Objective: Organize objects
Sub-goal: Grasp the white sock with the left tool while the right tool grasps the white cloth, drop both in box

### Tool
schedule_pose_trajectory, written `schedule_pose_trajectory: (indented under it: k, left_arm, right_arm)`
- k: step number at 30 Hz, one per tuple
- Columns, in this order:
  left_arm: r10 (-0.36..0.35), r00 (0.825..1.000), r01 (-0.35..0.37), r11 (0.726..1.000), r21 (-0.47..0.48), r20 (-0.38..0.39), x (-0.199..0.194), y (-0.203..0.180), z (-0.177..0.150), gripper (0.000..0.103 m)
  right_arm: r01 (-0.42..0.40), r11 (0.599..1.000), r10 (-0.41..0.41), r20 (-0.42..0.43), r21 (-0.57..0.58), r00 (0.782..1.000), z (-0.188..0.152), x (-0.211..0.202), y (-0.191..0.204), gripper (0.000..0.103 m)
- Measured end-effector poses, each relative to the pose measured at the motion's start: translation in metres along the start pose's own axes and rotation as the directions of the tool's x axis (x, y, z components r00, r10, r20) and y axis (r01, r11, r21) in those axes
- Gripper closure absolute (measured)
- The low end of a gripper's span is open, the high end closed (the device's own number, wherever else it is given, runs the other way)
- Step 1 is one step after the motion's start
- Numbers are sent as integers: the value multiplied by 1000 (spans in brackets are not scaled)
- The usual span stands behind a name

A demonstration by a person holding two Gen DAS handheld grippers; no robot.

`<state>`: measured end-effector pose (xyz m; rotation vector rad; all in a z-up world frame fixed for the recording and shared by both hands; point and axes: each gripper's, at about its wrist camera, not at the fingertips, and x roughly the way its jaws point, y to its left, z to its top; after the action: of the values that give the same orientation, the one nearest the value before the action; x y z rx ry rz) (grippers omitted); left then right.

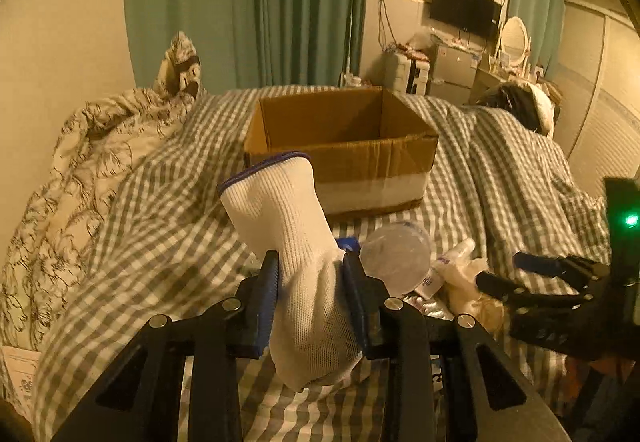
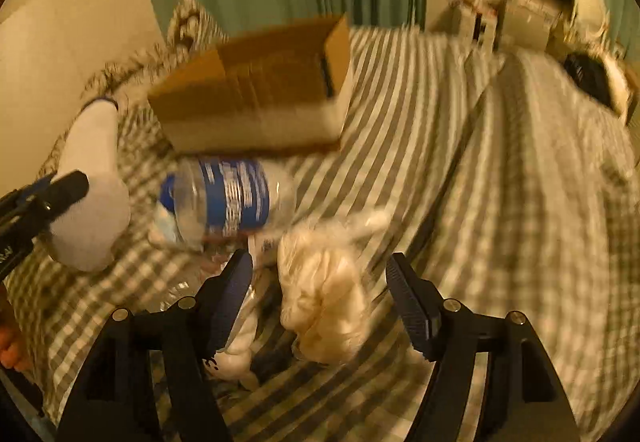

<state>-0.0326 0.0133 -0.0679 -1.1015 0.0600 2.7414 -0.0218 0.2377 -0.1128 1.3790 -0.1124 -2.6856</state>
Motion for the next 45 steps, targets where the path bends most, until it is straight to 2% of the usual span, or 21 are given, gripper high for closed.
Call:
schedule_pose_trajectory:
  k: [2, 3, 4, 5, 7, 10, 15, 18, 23, 27, 30, 36, 39, 41, 43, 45]
  left_arm:
    - [-4, 1000, 3, 1000, -9, -19, 7, 2, -4, 71]
    - [-5, 1000, 5, 1000, -14, -23, 9, 3, -6, 71]
    - [-7, 1000, 7, 1000, -17, -24, 10, 5, -6, 71]
    - [-9, 1000, 8, 1000, -21, -22, 10, 6, -6, 71]
    - [-10, 1000, 9, 1000, -29, -13, 10, 10, -4, 71]
    - [-8, 1000, 9, 999, -37, 6, 7, 16, 4, 71]
    - [-21, 998, 24, 999, -37, 60, 1, 24, 37, 71]
    - [-42, 993, 45, 999, -28, 106, 0, 23, 72, 71]
    - [-57, 985, 60, 998, -15, 161, 12, 18, 130, 71]
    - [-32, 985, 32, 999, 3, 169, 34, 14, 159, 71]
    - [-20, 989, 17, 1000, 21, 147, 58, 10, 169, 71]
    - [-29, 998, 26, 999, 44, 50, 115, 6, 163, 71]
    - [-42, 999, 40, 997, 68, 25, 130, 3, 153, 69]
    - [-47, 999, 46, 997, 69, 11, 135, 2, 150, 67]
    - [-46, 999, 45, 997, 70, 18, 131, 0, 149, 52]
    - [-33, 999, 29, 997, 75, 42, 121, 0, 151, 42]
  right_arm:
    - [-8, 1000, 9, -38, 6, 999, -2, 14, -1, 35]
    - [12, 1000, -12, -72, 7, 997, -3, 24, -2, 40]
    - [29, 1000, -28, -91, 5, 995, -4, 29, -2, 69]
    - [35, 999, -35, -108, 2, 994, -4, 32, -2, 88]
    - [32, 999, -32, -97, 1, 995, -1, 28, -3, 88]
    - [50, 998, -51, -16, -28, 999, 11, 4, 0, 89]
    - [45, 995, -33, 144, -85, 989, 61, -53, 9, 89]
    - [40, 992, -14, 211, -119, 977, 99, -74, 17, 89]
    - [19, 985, 31, 289, -171, 957, 169, -83, 36, 89]
    - [10, 984, 40, 275, -180, 961, 204, -55, 43, 89]
    - [-34, 986, 69, 214, -165, 974, 220, -14, 41, 89]
    - [-71, 990, 88, 133, -125, 987, 214, 42, 31, 89]
    - [-71, 992, 85, 134, -108, 987, 208, 47, 25, 76]
    - [-63, 993, 77, 149, -98, 986, 208, 42, 21, 56]
    - [-57, 995, 72, 177, -86, 982, 206, 31, 17, 46]
    - [-47, 996, 62, 203, -78, 977, 207, 16, 15, 41]
